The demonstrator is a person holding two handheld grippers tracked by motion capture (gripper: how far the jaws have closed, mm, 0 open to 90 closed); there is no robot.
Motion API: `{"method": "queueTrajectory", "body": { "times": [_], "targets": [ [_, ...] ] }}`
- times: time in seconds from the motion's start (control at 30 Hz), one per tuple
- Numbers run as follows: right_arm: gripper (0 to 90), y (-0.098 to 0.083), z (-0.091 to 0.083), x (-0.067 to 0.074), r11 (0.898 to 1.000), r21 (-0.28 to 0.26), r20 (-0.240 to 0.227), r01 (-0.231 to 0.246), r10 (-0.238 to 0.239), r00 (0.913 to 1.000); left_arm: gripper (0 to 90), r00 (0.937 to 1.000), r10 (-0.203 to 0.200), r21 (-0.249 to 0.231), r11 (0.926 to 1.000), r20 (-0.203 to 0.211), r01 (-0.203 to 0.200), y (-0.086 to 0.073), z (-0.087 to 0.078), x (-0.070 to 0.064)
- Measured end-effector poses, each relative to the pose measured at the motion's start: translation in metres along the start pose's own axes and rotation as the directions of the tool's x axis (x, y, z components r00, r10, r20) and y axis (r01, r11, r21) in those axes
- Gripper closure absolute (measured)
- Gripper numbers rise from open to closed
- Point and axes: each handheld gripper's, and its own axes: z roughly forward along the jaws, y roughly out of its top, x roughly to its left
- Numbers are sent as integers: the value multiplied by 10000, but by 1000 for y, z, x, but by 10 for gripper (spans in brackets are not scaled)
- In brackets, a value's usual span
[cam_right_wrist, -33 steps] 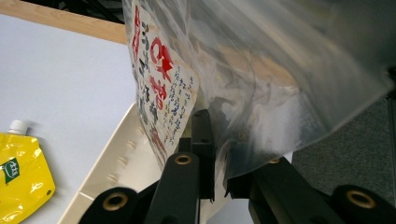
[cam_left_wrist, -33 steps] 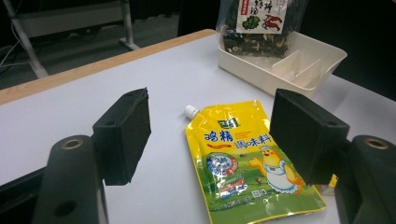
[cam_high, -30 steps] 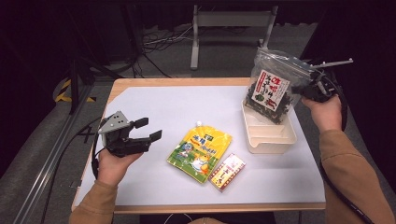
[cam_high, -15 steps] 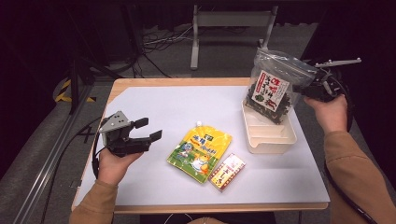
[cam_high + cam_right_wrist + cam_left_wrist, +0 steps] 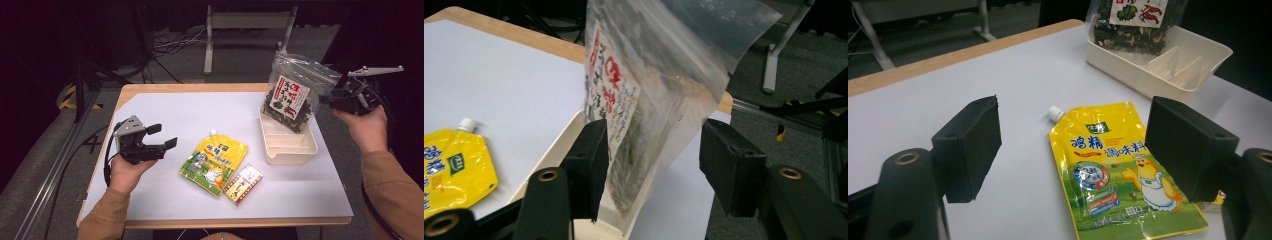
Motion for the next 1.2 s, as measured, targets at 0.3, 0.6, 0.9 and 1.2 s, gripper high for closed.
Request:
{"method": "queueTrajectory", "body": {
  "times": [0.3,0.6,0.9,1.2],
  "targets": [
    [421,-5,-21,20,9986,-138,-197,507,-510,9985,161,9999,15,440,9990,-163,-7,0,11,6],
    [411,-12,-33,34,9960,-328,-589,832,-850,9946,158,9997,75,1006,9949,-226,-52,-3,17,8],
    [388,-19,-38,52,9919,-523,-1220,1159,-1215,9851,144,9997,111,1509,9885,-208,-78,-7,22,12],
    [379,-25,-37,69,9870,-645,-1697,1470,-1560,9731,95,9995,-291,2222,9747,119,258,-15,33,16]
  ]
}}
